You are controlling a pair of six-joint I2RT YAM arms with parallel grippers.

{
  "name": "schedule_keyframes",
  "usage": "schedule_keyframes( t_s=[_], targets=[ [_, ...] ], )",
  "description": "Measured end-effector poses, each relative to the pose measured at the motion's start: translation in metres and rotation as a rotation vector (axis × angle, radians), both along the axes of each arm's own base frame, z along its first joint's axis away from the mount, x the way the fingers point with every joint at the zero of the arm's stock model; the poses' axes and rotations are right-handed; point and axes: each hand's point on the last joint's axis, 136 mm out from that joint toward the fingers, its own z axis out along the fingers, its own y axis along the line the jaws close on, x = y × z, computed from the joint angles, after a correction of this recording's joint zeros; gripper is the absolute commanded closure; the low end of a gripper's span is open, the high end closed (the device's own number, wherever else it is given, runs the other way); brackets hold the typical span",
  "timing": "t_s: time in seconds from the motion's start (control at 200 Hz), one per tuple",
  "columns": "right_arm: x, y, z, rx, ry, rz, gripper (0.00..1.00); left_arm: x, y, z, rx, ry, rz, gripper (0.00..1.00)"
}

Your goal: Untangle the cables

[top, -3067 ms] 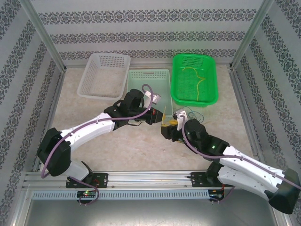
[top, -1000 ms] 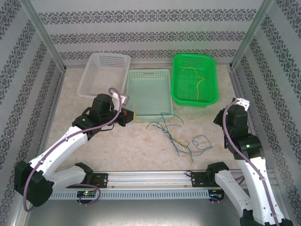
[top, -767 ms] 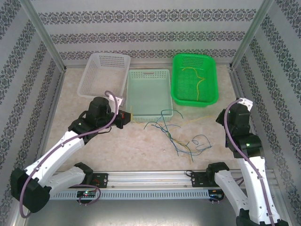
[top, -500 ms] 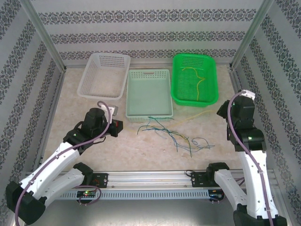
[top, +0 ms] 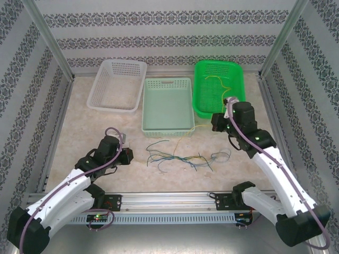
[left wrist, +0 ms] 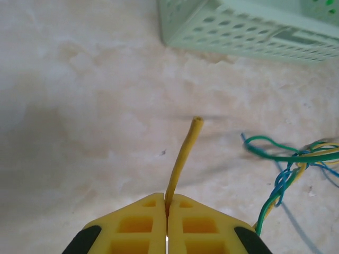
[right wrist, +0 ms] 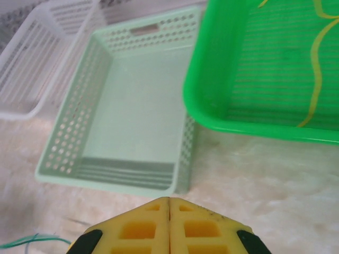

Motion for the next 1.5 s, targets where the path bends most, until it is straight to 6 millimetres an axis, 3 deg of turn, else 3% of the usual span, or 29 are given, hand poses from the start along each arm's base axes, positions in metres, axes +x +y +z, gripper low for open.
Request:
schedule_keyframes(
  t_s=[0.095, 0.185, 0.33, 0.47, 0.58, 0.689, 0.934, 1.069, 1.219, 1.504],
  targets=[
    [0.003, 0.017, -0.007, 0.004, 0.011, 0.067, 1.00, -0.001, 0.004, -0.006, 0.004, 0.018, 0.027, 0.77],
    [0.002, 0.030, -0.012, 0.008, 0.021, 0.126, 1.00, 0.000, 0.008, -0.007, 0.016, 0.021, 0.056, 0.55],
    [-0.002, 0.039, -0.019, 0.008, 0.024, 0.165, 1.00, -0.001, 0.020, -0.009, 0.076, 0.033, 0.095, 0.39],
    [-0.007, 0.040, -0.034, 0.000, 0.054, 0.172, 1.00, 0.014, 0.015, 0.024, 0.081, -0.044, 0.071, 0.33],
    [-0.010, 0.046, -0.035, 0.000, 0.057, 0.182, 1.00, 0.032, -0.004, 0.052, 0.060, -0.112, -0.011, 0.28],
    [-0.011, 0.050, -0.034, 0.004, 0.053, 0.176, 1.00, 0.047, -0.026, 0.058, 0.055, -0.120, -0.108, 0.27],
    [-0.004, 0.052, -0.058, -0.011, 0.108, 0.112, 1.00, 0.072, -0.063, 0.016, 0.057, 0.032, -0.225, 0.38],
    [-0.005, 0.045, -0.074, -0.032, 0.141, 0.067, 1.00, 0.084, -0.089, 0.008, 0.000, 0.077, -0.265, 0.39],
    [0.000, 0.036, -0.073, -0.044, 0.129, 0.021, 1.00, 0.103, -0.115, 0.005, -0.061, 0.092, -0.292, 0.39],
    [0.009, 0.014, -0.066, -0.034, 0.108, -0.063, 1.00, 0.148, -0.146, -0.023, -0.074, 0.125, -0.308, 0.39]
  ],
)
